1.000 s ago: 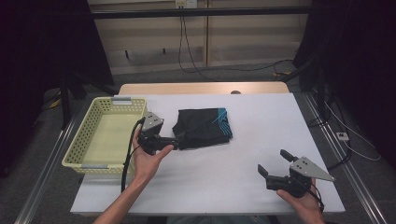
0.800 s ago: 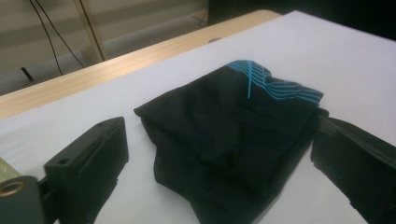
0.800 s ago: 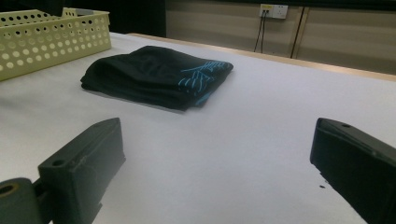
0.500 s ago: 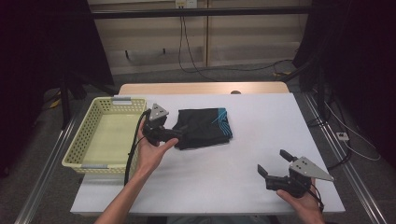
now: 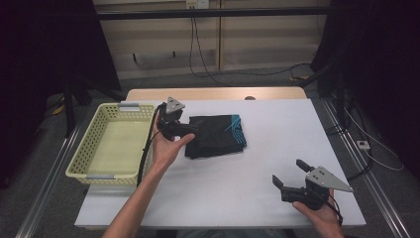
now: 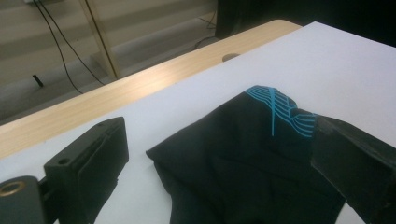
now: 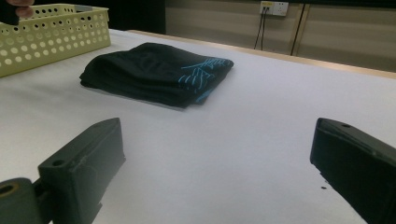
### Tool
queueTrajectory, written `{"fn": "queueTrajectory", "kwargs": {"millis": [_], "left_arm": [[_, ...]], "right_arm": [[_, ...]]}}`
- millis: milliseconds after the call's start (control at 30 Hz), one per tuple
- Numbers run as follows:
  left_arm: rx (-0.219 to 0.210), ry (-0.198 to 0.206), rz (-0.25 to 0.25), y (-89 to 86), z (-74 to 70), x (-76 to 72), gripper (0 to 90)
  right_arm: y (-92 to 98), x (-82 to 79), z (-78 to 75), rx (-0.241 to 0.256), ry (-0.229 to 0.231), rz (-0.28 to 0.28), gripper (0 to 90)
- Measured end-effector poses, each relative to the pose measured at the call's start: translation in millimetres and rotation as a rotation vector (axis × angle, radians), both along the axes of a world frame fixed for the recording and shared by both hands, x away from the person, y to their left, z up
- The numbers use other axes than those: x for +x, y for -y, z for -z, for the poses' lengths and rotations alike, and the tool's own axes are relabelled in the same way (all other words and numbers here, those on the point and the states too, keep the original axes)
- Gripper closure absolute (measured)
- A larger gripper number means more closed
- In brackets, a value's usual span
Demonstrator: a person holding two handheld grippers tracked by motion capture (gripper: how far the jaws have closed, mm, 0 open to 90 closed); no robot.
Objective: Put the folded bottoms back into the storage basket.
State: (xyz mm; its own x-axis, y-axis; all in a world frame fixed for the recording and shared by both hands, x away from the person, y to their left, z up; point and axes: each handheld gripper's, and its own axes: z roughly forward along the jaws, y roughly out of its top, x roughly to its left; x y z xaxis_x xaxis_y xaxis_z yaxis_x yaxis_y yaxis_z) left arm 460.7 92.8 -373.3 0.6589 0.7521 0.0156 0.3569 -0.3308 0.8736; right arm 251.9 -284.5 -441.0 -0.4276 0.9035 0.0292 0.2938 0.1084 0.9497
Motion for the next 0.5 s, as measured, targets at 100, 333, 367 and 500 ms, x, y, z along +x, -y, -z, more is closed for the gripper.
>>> {"fn": "queueTrajectory", "kwargs": {"millis": [100,333,367,500], "left_arm": [[-0.013,0.000,0.004,2.3,0.5,4.4,4.9],[0.010,-0.114,0.018,3.5,17.7,9.6,6.2],[0.020,-0.127,0.018,3.3,20.7,9.6,6.2],[0.005,-0.139,-0.005,0.2,29.9,11.1,7.0]], "right_arm": [[0.3,0.3,0.1,0.003,-0.001,0.001,2.7],[1.1,-1.3,-0.6,0.002,0.000,0.003,2.7],[1.1,-1.3,-0.6,0.002,0.000,0.003,2.7],[0.6,-0.6,-0.2,0.000,0.000,0.002,2.7]]}}
